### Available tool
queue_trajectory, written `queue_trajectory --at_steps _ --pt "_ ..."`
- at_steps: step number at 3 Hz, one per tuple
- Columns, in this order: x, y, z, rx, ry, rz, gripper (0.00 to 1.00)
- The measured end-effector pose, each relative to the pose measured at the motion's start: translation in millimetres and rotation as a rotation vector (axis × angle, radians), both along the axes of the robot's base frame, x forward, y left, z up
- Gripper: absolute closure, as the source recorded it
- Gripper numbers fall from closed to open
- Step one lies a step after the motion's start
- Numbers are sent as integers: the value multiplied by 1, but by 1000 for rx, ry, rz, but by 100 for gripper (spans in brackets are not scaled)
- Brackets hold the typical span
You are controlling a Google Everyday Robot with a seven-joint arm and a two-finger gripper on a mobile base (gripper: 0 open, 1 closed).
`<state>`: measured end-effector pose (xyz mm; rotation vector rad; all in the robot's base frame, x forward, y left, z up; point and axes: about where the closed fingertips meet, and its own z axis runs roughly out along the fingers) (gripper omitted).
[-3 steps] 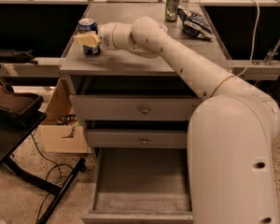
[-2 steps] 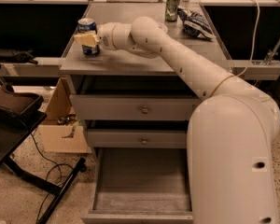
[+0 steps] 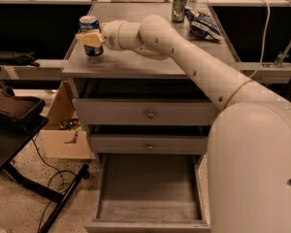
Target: Place pepsi can into bottom drawer
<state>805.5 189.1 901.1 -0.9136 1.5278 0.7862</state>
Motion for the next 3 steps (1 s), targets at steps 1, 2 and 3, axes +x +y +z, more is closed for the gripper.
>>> queue_trajectory --at_steps 1,2,3 --pt "-39 -18 33 5 -99 13 100" --pt "-105 -36 35 -23 -181 43 100" --pt "-163 -48 1 -40 -199 63 100"
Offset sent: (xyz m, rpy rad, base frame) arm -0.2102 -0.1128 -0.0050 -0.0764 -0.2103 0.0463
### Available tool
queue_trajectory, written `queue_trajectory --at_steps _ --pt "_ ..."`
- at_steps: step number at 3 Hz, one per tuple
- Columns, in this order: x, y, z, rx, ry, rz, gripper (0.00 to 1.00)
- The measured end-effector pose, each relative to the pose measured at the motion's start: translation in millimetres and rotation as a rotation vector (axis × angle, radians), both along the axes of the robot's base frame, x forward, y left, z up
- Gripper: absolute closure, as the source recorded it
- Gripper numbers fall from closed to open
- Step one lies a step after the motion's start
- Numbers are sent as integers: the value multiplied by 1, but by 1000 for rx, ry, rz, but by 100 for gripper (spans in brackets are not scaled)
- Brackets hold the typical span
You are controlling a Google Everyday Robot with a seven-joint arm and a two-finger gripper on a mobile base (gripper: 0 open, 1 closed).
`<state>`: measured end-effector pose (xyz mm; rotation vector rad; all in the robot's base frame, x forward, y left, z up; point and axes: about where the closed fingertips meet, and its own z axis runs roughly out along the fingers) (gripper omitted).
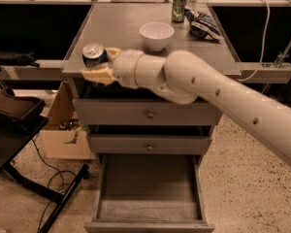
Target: Place pepsi can into bottom drawer
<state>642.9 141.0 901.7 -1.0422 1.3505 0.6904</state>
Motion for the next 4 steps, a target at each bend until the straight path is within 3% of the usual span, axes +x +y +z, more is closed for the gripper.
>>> queue_trajectory --at_steps 1,2,3,4 --pt "-32 -36 -61 -1 9 -32 100" --pt "-31 -85 -130 13 56 -98 100" --pt "-17 -118 -212 46 142 -145 100" --pt "-17 -118 -212 46 142 -145 100"
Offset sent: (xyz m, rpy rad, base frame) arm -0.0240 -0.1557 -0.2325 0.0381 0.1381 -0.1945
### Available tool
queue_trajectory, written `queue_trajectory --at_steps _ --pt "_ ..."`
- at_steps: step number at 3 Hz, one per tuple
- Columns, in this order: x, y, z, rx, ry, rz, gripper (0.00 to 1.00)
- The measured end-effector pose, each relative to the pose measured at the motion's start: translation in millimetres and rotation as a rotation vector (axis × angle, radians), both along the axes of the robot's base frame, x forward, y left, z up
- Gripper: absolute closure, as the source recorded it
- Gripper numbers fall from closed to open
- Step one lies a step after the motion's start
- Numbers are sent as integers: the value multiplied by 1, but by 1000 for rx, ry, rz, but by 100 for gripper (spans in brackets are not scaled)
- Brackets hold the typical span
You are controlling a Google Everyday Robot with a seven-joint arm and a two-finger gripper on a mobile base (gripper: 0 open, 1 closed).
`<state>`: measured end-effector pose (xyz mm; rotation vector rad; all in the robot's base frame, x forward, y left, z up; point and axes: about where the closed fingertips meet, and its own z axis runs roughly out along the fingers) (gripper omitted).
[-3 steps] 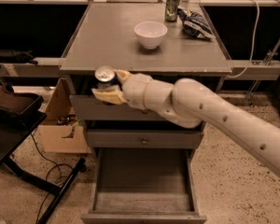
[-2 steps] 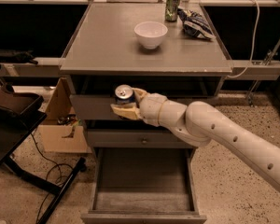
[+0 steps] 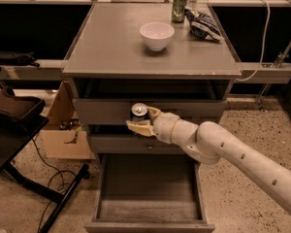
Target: Place pepsi can into bottom drawer
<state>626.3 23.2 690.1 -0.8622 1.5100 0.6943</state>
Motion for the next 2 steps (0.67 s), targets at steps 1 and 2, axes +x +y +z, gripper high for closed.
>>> queue_trajectory --at_steps 1,2 --pt "3 2 -21 -20 25 -37 100" --pt "-5 -19 -93 -56 45 -81 100"
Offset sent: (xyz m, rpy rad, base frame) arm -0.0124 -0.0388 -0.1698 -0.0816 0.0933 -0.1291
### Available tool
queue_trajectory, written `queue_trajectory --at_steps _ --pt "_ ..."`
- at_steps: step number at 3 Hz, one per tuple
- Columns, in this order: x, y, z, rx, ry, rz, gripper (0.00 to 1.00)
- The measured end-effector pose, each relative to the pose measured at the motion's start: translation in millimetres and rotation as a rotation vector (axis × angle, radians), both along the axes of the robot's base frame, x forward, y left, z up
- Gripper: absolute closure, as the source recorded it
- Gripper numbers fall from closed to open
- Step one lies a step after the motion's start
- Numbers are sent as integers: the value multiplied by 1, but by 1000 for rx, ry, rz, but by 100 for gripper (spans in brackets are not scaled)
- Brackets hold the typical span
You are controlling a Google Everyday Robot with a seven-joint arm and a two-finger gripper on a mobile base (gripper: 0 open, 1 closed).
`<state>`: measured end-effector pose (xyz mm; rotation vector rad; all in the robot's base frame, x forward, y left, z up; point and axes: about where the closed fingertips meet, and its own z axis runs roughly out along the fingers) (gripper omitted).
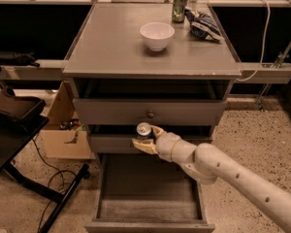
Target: Place pepsi can into bottom drawer
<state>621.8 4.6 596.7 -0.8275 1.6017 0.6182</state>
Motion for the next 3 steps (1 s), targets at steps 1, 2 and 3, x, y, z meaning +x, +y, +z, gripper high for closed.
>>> queue_trajectory --at_steps 1,2,3 --pt "-9 -13 -60 2 4 3 100" --pt "-8 -37 -117 33 -1 -21 100" --pt "-6 -65 -158 73 45 -76 100"
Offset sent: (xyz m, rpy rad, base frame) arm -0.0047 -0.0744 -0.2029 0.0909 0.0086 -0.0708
